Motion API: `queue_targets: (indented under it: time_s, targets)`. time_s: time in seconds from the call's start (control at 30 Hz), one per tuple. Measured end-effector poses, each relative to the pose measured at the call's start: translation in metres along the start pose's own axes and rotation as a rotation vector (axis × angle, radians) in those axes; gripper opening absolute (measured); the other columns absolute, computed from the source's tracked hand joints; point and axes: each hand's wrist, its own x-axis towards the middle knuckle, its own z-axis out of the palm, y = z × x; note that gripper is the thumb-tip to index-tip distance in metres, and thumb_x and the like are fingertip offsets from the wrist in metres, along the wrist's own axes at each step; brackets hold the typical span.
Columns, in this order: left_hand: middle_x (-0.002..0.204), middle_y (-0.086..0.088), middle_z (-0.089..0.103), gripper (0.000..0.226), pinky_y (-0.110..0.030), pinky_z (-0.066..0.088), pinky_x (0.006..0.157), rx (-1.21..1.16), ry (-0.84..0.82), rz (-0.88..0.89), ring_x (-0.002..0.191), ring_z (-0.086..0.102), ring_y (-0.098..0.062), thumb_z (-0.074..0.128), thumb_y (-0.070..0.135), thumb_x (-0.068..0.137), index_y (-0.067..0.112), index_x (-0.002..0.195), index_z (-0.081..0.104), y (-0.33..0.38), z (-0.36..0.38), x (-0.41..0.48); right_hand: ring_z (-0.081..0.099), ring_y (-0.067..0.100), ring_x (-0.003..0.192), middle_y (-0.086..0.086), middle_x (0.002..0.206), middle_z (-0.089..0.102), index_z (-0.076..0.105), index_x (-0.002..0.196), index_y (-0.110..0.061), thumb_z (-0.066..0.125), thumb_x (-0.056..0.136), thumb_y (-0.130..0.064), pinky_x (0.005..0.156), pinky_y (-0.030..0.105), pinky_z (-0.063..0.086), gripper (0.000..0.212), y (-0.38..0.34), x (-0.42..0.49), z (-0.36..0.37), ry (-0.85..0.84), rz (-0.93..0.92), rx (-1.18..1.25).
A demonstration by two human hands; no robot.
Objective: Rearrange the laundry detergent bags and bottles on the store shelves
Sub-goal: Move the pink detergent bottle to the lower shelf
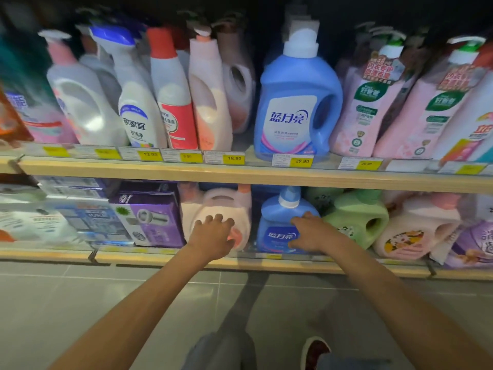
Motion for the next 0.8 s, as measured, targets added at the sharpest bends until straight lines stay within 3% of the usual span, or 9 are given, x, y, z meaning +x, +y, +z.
queue_targets:
  time_s: [0.13, 0.33, 0.8]
  targets:
    - [0.141, -0.007, 0.049, 0.050, -0.049, 0.042, 0.102, 0.023, 0.029, -0.043, 0.130, 0.048, -0.032, 0.051, 0.046, 0.098, 0.021, 0.141, 0.044, -0.013, -0.027, -0.022, 0.037, 0.037, 0.135, 0.012, 0.150, 0.033, 0.032, 0.150, -0.023, 0.063, 0.089, -0.047, 0.104, 0.046, 0.040, 0.072, -0.028, -0.010, -0.029, 0.065, -0.066, -0.069]
    - [0.146, -0.006, 0.046, 0.049, -0.050, 0.040, 0.105, 0.063, -0.005, -0.098, 0.134, 0.044, -0.032, 0.050, 0.048, 0.099, 0.027, 0.143, 0.044, -0.031, -0.090, -0.058, 0.038, 0.036, 0.134, 0.013, 0.148, 0.035, 0.026, 0.152, -0.022, 0.060, 0.091, -0.047, 0.101, 0.045, 0.040, 0.074, -0.062, -0.044, -0.075, 0.103, -0.122, -0.124]
    - [0.148, -0.007, 0.043, 0.048, -0.051, 0.039, 0.106, 0.006, 0.033, -0.105, 0.135, 0.042, -0.033, 0.052, 0.045, 0.098, 0.027, 0.142, 0.046, -0.056, -0.307, -0.163, 0.045, 0.030, 0.129, 0.006, 0.140, 0.043, 0.041, 0.140, -0.023, 0.058, 0.090, -0.048, 0.101, 0.043, 0.040, 0.058, -0.121, -0.194, -0.239, 0.134, -0.016, -0.256]
